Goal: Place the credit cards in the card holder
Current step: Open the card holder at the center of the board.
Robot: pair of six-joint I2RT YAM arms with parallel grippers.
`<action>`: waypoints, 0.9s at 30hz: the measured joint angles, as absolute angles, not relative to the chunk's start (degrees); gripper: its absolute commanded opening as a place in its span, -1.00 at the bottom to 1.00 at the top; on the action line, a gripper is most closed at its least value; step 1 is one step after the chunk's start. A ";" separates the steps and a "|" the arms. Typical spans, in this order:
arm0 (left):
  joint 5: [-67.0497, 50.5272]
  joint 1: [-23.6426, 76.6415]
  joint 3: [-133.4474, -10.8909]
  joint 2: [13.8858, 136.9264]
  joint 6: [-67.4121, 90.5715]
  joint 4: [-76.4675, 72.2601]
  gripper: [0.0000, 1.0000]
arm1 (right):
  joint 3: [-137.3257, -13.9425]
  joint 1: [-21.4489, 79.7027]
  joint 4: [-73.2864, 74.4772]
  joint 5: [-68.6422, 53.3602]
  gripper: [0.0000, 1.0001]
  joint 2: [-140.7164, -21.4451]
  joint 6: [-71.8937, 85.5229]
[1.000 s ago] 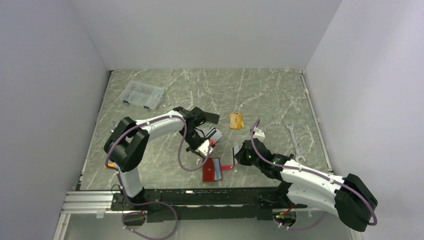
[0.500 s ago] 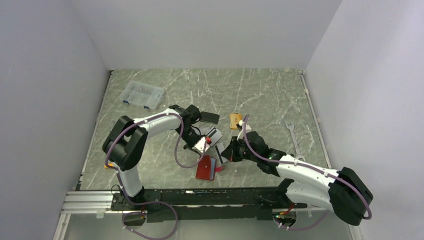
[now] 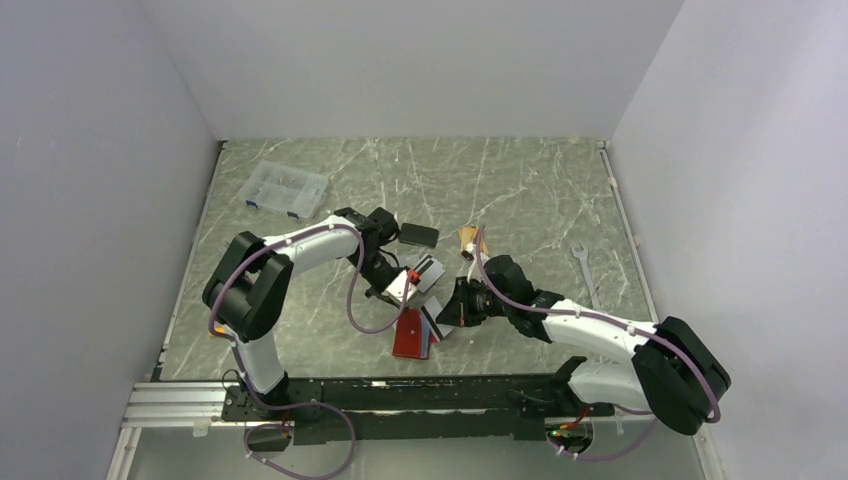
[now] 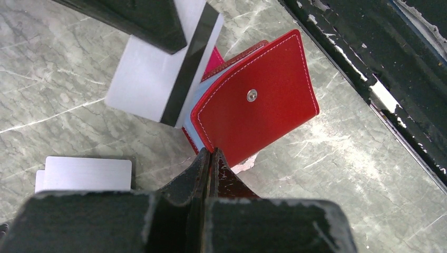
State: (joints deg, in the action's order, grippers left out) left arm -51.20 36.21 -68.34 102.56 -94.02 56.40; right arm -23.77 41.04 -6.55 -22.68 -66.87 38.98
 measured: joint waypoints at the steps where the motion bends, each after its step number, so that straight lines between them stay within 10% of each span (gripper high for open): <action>1: -51.24 36.18 -68.34 102.54 -94.02 56.40 -1.00 | -23.77 41.06 -6.59 -23.68 -1.00 -67.07 38.76; 7: -51.46 35.92 -68.34 102.54 -93.71 55.81 -0.85 | -23.79 41.50 -8.58 -29.82 -1.00 -71.50 37.85; 12: -51.35 35.51 -68.34 102.54 -88.51 51.59 -0.05 | -24.16 43.24 -9.69 -33.10 -1.00 -75.59 37.32; 14: -50.89 35.24 -68.31 102.54 -84.55 49.19 0.84 | -24.18 43.51 -9.80 -33.63 -1.00 -75.88 37.06; 15: -50.43 35.05 -68.31 102.45 -82.39 47.72 0.97 | -24.18 43.51 -9.93 -33.63 -1.00 -75.85 36.99; 27: -41.91 30.22 -66.67 92.60 -47.75 39.38 0.99 | -24.84 44.12 -10.44 -33.08 -1.00 -73.06 37.01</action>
